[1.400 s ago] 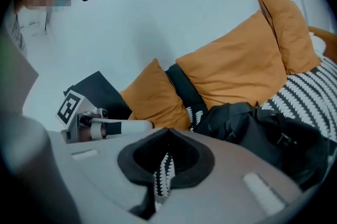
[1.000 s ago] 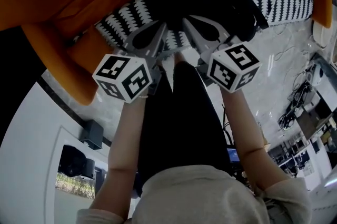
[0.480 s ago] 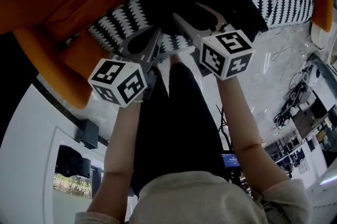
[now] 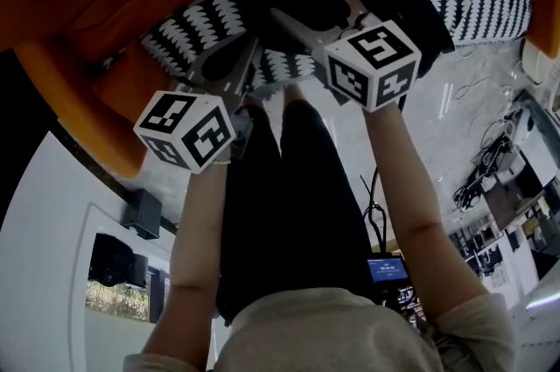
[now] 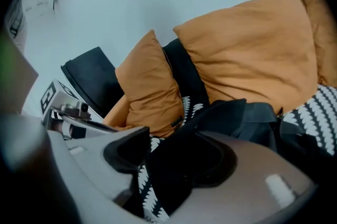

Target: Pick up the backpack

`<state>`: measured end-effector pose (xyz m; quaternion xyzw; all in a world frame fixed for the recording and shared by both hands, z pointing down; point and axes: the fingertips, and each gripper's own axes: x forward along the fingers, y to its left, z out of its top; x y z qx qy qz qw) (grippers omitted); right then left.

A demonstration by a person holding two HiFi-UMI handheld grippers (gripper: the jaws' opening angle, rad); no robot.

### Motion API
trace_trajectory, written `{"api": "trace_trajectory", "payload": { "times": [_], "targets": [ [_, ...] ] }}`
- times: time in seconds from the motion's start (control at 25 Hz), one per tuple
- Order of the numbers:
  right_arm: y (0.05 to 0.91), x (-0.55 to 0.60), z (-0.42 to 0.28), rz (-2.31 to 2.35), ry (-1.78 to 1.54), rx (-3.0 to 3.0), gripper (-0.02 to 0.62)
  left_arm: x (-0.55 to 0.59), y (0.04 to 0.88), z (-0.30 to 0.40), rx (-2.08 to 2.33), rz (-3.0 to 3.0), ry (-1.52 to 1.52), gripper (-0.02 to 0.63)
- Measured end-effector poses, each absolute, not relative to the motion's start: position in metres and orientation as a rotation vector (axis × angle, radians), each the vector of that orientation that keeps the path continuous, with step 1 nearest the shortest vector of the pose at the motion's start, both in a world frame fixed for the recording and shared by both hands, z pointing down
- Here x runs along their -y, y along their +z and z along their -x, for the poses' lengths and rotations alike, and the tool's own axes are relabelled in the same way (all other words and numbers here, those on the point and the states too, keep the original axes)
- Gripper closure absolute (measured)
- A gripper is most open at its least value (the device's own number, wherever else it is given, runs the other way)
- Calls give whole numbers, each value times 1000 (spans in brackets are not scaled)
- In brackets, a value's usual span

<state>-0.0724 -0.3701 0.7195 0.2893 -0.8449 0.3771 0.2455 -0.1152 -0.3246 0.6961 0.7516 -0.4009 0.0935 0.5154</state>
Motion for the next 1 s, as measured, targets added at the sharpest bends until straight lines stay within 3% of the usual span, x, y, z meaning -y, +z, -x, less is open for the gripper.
{"api": "trace_trajectory", "payload": {
  "times": [0.12, 0.24, 0.44, 1.0],
  "targets": [
    [725, 364, 78, -724, 1087, 2318, 373, 325, 700, 117, 974, -1797, 214, 598],
    [733, 362, 75, -730, 1070, 2305, 485, 323, 706, 114, 968, -1784, 207, 598],
    [727, 355, 72, -744, 1131, 2335, 553, 316, 705, 110, 960, -1771, 192, 598],
    [661, 349, 61, -968, 1199, 2414, 577, 309, 656, 104, 956, -1841, 154, 598]
  ]
}}
